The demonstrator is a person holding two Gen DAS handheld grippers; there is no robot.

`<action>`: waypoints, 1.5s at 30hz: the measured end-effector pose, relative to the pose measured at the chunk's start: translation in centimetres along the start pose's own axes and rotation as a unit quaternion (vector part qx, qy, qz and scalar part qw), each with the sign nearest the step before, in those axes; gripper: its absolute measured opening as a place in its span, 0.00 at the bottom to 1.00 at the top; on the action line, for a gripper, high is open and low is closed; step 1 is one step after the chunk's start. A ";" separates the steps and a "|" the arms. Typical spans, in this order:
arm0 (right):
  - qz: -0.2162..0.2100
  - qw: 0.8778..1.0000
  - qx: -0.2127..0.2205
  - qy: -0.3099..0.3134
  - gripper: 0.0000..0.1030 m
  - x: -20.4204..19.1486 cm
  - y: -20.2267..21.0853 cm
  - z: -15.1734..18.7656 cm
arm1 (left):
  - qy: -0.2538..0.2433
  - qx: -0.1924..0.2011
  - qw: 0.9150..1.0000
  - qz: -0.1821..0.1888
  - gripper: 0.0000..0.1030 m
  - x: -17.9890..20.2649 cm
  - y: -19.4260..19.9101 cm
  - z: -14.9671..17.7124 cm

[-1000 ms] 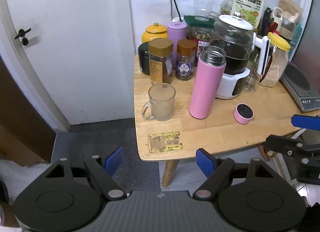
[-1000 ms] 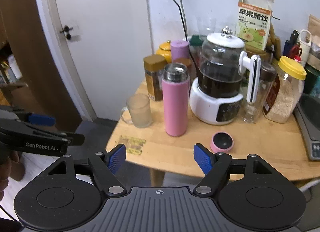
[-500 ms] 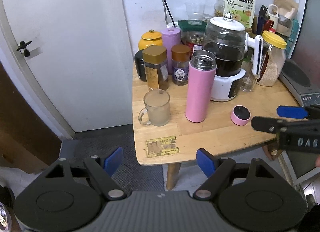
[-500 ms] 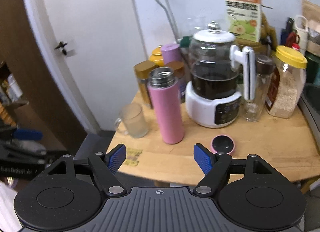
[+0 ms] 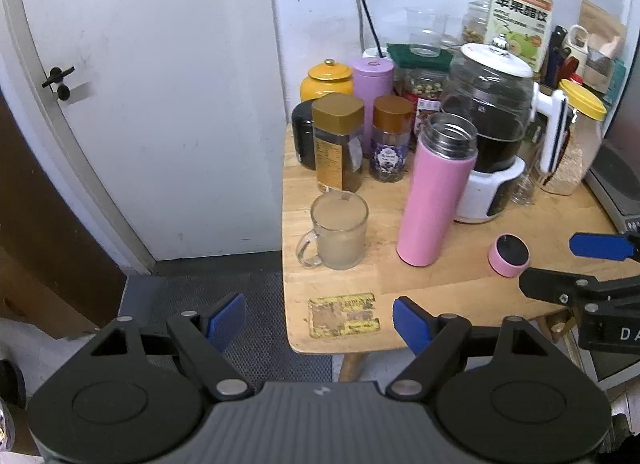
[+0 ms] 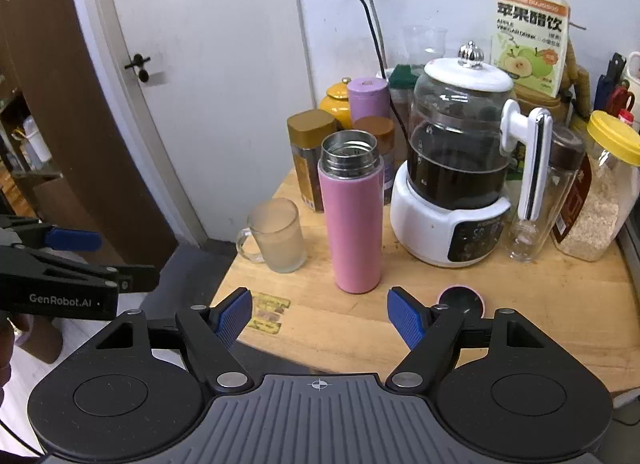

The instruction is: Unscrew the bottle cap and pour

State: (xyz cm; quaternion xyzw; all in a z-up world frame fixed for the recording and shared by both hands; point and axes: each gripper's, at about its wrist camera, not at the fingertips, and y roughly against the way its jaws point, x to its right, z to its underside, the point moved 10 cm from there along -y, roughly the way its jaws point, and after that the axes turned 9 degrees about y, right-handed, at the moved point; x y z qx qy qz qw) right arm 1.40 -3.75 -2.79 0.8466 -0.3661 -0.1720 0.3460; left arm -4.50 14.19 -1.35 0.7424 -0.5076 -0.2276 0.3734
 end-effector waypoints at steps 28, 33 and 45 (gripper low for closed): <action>0.028 0.999 -0.001 -0.021 0.80 2.5 3.1 0.0 | -0.022 -0.018 0.999 0.028 0.93 4.9 0.0 -1.8; 0.028 0.999 0.000 -0.018 0.80 2.6 3.7 0.3 | -0.016 -0.023 0.999 0.031 0.93 5.3 0.3 -1.5; 0.001 1.000 0.009 -0.001 0.80 0.8 3.2 -0.7 | -0.006 -0.020 1.000 0.019 0.93 4.5 1.2 -1.0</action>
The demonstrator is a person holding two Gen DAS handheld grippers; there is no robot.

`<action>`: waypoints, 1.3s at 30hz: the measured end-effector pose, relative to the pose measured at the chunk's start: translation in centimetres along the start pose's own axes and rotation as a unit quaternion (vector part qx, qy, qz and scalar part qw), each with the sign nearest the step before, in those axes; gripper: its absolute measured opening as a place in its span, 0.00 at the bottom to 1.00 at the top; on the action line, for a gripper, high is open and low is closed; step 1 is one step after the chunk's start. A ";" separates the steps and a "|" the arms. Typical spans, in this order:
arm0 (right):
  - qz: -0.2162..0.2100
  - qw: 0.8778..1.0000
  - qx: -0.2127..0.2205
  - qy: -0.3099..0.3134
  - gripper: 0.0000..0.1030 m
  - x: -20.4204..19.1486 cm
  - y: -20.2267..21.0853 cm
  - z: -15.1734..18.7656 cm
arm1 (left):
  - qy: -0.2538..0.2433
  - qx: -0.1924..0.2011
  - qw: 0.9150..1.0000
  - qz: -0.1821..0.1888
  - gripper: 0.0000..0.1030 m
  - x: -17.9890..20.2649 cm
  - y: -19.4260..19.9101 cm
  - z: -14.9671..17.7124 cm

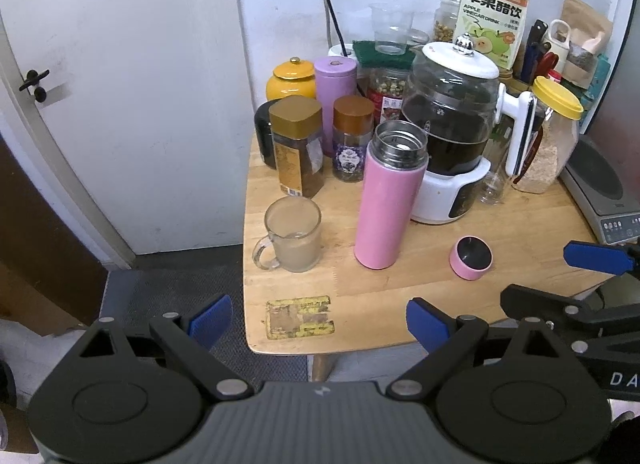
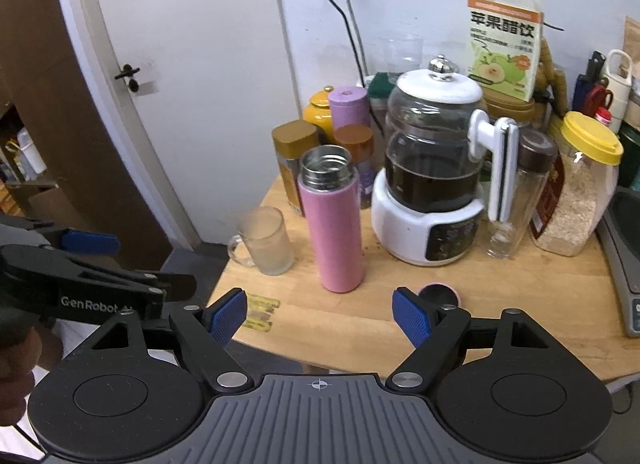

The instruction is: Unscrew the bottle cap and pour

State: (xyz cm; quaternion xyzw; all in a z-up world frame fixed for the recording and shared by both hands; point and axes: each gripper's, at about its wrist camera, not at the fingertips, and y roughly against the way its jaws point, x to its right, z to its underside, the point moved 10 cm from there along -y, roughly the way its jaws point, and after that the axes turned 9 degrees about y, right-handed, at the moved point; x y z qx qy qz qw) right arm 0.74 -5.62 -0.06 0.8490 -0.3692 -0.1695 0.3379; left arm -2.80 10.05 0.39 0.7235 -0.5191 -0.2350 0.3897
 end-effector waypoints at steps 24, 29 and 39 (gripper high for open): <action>0.009 1.000 -0.001 -0.027 0.80 1.1 0.5 -0.3 | -0.021 -0.001 1.000 0.006 0.93 0.2 -0.5 -2.0; 0.014 0.999 -0.001 -0.032 0.80 1.3 0.8 0.0 | -0.028 -0.003 1.000 0.011 0.93 1.2 -0.5 -1.5; 0.010 1.000 0.000 -0.020 0.80 0.4 1.3 -0.2 | -0.023 0.009 1.000 0.011 0.93 1.1 0.5 -0.8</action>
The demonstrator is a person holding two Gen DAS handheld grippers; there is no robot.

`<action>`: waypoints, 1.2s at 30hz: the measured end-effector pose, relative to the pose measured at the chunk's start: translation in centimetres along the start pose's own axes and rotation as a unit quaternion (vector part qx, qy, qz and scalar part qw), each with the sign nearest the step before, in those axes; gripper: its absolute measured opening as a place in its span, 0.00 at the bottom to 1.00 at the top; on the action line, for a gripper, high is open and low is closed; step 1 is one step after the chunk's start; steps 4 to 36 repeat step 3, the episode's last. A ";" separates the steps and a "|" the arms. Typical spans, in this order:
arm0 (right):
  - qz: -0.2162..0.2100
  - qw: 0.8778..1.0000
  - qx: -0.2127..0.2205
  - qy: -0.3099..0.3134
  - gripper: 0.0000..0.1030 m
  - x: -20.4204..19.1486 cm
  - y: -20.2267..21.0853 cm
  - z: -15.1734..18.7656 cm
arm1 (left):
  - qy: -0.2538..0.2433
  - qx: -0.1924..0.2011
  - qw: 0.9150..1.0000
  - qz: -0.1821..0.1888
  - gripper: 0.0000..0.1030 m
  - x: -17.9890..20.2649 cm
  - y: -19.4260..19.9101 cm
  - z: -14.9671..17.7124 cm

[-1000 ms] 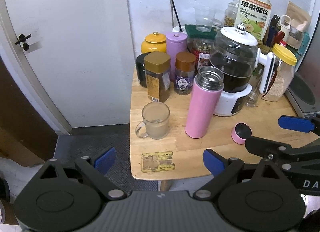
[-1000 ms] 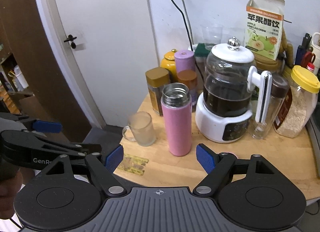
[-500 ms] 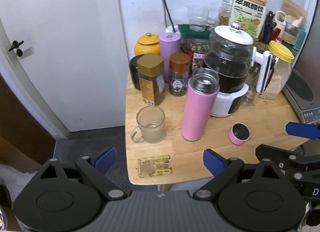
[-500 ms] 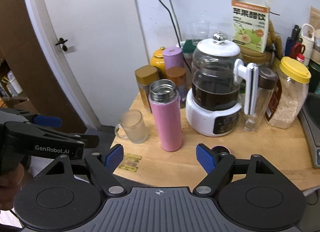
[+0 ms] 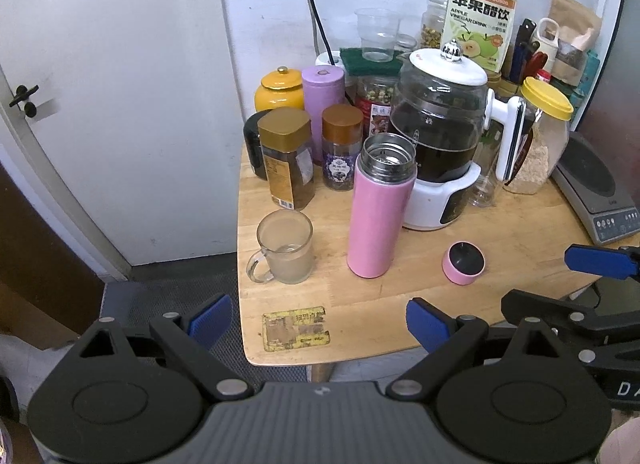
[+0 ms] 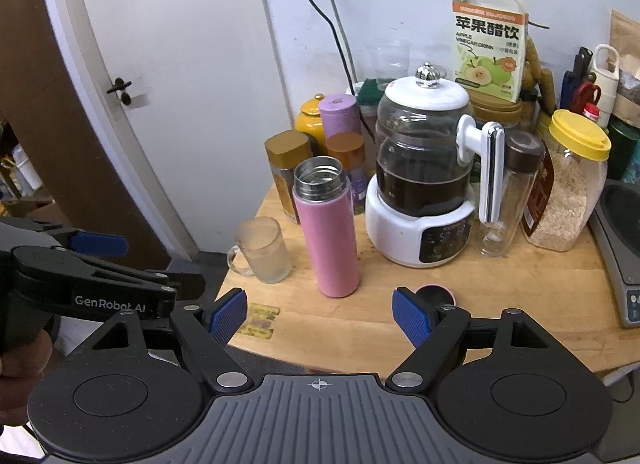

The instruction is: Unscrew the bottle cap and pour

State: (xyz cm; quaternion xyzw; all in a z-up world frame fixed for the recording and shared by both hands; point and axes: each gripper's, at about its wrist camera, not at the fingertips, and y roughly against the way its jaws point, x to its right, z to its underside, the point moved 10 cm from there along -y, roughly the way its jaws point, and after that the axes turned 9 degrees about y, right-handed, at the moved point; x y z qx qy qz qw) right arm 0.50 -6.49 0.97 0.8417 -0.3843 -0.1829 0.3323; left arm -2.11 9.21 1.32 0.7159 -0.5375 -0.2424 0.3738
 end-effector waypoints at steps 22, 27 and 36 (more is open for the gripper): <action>-0.004 1.000 0.001 0.008 0.80 -0.5 0.3 -0.1 | 0.002 0.004 1.000 0.000 0.93 0.0 0.3 0.2; -0.004 1.000 0.001 0.008 0.80 -0.5 0.3 -0.1 | 0.002 0.004 1.000 0.000 0.93 0.0 0.3 0.2; -0.004 1.000 0.001 0.008 0.80 -0.5 0.3 -0.1 | 0.002 0.004 1.000 0.000 0.93 0.0 0.3 0.2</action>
